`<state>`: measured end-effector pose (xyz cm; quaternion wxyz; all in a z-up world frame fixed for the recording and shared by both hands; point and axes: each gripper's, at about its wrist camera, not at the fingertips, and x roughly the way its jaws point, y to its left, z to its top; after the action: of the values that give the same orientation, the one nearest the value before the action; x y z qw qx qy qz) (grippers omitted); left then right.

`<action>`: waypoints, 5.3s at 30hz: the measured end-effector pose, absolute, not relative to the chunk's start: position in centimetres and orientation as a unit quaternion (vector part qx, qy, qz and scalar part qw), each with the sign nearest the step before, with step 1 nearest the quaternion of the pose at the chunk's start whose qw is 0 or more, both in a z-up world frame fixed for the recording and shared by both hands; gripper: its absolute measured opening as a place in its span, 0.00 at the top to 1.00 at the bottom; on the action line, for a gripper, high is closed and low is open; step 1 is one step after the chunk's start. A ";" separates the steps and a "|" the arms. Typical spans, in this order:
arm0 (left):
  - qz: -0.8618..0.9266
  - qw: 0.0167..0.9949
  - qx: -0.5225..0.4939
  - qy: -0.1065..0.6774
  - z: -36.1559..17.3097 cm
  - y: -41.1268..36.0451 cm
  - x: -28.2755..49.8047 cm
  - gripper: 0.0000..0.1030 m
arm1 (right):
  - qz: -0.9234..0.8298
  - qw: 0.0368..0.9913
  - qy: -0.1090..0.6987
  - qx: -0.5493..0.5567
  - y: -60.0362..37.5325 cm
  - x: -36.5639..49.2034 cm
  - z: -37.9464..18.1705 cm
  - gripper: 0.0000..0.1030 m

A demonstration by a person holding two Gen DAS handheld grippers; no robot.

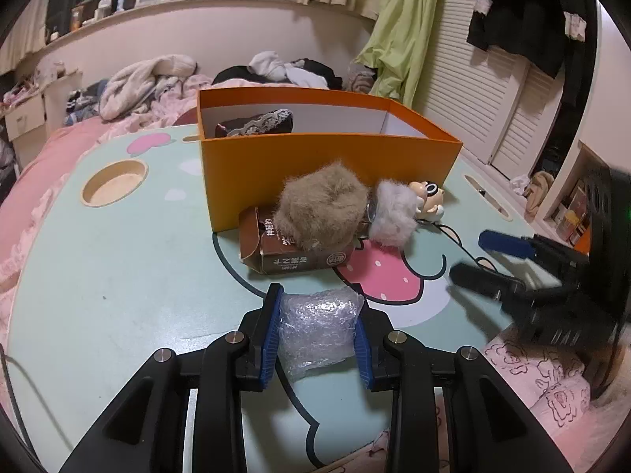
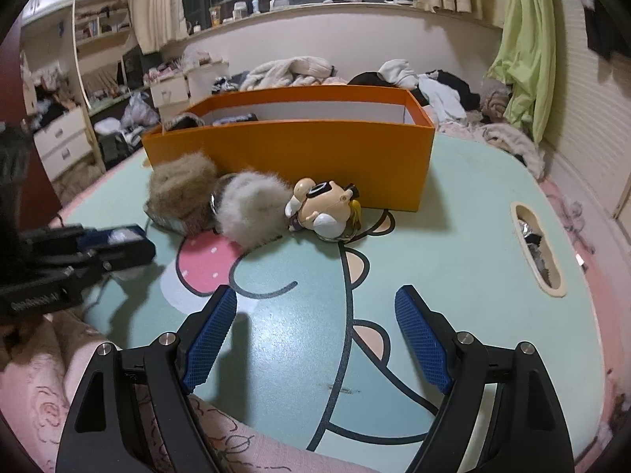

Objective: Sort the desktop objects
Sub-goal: 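Grasp the doll figure with the right tool while the left tool carries the plastic item, then drop the plastic item and doll figure into the box with both tools, then grasp the brown carton with the left tool while the right tool grasps the white plush, then drop the brown carton and white plush into the box with both tools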

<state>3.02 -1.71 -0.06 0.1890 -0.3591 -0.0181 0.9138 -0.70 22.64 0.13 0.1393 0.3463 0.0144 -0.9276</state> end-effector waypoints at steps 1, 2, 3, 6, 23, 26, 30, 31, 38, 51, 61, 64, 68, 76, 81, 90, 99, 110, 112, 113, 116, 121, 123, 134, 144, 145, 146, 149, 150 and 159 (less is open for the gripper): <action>0.914 0.189 -0.359 -0.017 0.0 -1.7 2.9 0.70 | -0.928 0.141 -0.002 0.345 23.1 -0.8 0.5 0.21; 0.914 0.188 -0.359 -0.015 0.0 -1.7 2.9 0.70 | -0.929 0.141 -0.020 0.341 23.7 -1.0 1.0 0.24; 0.914 0.188 -0.359 -0.014 0.0 -1.7 2.9 0.70 | -0.931 0.137 -0.033 0.336 24.1 -1.1 1.4 0.26; 0.914 0.188 -0.359 -0.013 -0.1 -1.7 2.9 0.70 | -0.931 0.116 -0.043 0.344 24.1 -3.0 2.3 0.31; 0.914 0.191 -0.358 -0.023 0.0 -1.8 3.1 0.70 | -0.911 0.140 -0.076 0.380 25.1 -4.2 0.7 0.59; 0.918 0.189 -0.348 -0.032 0.3 -2.2 3.4 0.70 | -0.924 0.148 -0.099 0.338 26.1 -2.4 1.6 0.59; 0.929 0.187 -0.318 -0.033 1.5 -2.6 4.2 0.70 | -0.939 0.151 -0.094 0.294 26.2 -0.7 3.2 0.59; 0.931 0.189 -0.311 -0.033 2.1 -2.6 4.3 0.70 | -0.942 0.156 -0.092 0.284 26.1 -0.4 3.8 0.59; 0.940 0.225 -0.244 -0.076 9.3 -2.7 0.9 0.70 | -0.949 0.187 -0.105 0.232 24.7 -2.4 9.3 0.59; 0.932 0.120 -0.327 -0.098 3.9 -2.6 -8.4 0.08 | -0.950 0.080 0.030 0.299 21.8 -7.5 5.0 0.34; 0.959 0.152 -0.227 -0.081 8.3 -3.7 -2.6 0.08 | -0.959 0.137 -0.060 0.242 24.3 -2.8 8.8 0.32; 0.955 0.156 -0.245 -0.058 7.0 -3.6 -0.2 0.08 | -0.952 0.152 -0.030 0.264 23.6 -0.6 8.1 0.32; 0.944 0.148 -0.295 -0.018 3.7 -2.9 2.0 0.08 | -0.938 0.148 0.007 0.315 22.8 0.8 5.2 0.32; 0.918 0.113 -0.378 0.047 -1.3 -1.7 0.5 0.00 | -0.916 0.118 0.053 0.380 21.1 -1.7 -0.3 0.22; 0.918 0.114 -0.377 0.045 -1.1 -1.9 -0.2 0.00 | -0.918 0.121 0.047 0.375 21.1 -3.0 -1.5 0.22; 0.918 0.114 -0.377 0.045 -1.0 -1.9 -0.2 0.00 | -0.918 0.123 0.045 0.374 21.1 -3.5 -1.9 0.21; 0.918 0.118 -0.377 0.022 -0.5 -2.6 -1.2 0.00 | -0.918 0.124 0.044 0.373 21.1 -3.7 -1.5 0.21; 0.908 0.137 -0.394 0.037 -0.2 -0.2 -3.1 0.16 | -0.919 0.127 0.040 0.371 20.9 -3.9 -1.1 0.21; 0.908 0.149 -0.390 0.040 -0.1 0.2 -3.0 0.34 | -0.919 0.127 0.040 0.371 21.0 -3.7 -1.1 0.21; 0.908 0.152 -0.388 0.042 0.1 0.2 -2.8 0.41 | -0.919 0.127 0.040 0.371 21.0 -3.7 -1.1 0.21; 0.903 0.150 -0.400 0.043 0.4 0.2 -2.4 0.41 | -0.920 0.130 0.035 0.369 21.5 -2.7 -0.7 0.21; 0.900 0.073 -0.382 0.197 2.4 2.2 -0.2 0.41 | -0.919 0.145 -0.005 0.366 23.3 -0.6 0.0 0.21; 0.882 0.017 -0.344 0.322 2.3 3.6 0.7 0.41 | -0.915 0.154 -0.022 0.372 23.4 -0.9 0.3 0.21; 0.891 0.100 -0.384 0.220 3.3 1.6 1.7 0.41 | -0.896 0.213 -0.027 0.388 20.3 -3.1 1.8 0.52; 0.913 0.104 -0.370 0.136 4.5 -1.3 2.4 0.41 | -0.906 0.216 -0.084 0.355 23.2 -0.6 2.0 0.80; 0.917 0.112 -0.365 0.114 4.7 -1.7 2.5 0.41 | -0.909 0.215 -0.084 0.346 23.2 -0.4 2.2 0.81; 0.921 0.119 -0.360 0.090 4.8 -2.0 2.6 0.41 | -0.914 0.213 -0.084 0.334 23.3 0.0 2.7 0.81; 0.928 0.141 -0.345 0.008 5.5 -3.4 2.5 0.41 | -0.927 0.213 -0.082 0.298 23.5 1.2 3.9 0.81; 0.930 0.143 -0.338 -0.013 5.8 -3.8 2.2 0.41 | -0.931 0.213 -0.080 0.287 23.4 1.4 4.4 0.81; 0.944 0.162 -0.269 -0.097 10.3 -4.4 -1.1 0.42 | -0.946 0.212 -0.073 0.235 23.1 -1.9 9.2 0.81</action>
<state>-1.07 -4.41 10.31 0.1622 -0.2692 -0.0971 0.9444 -1.92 23.06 9.23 0.2118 0.2349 -0.0734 -0.9458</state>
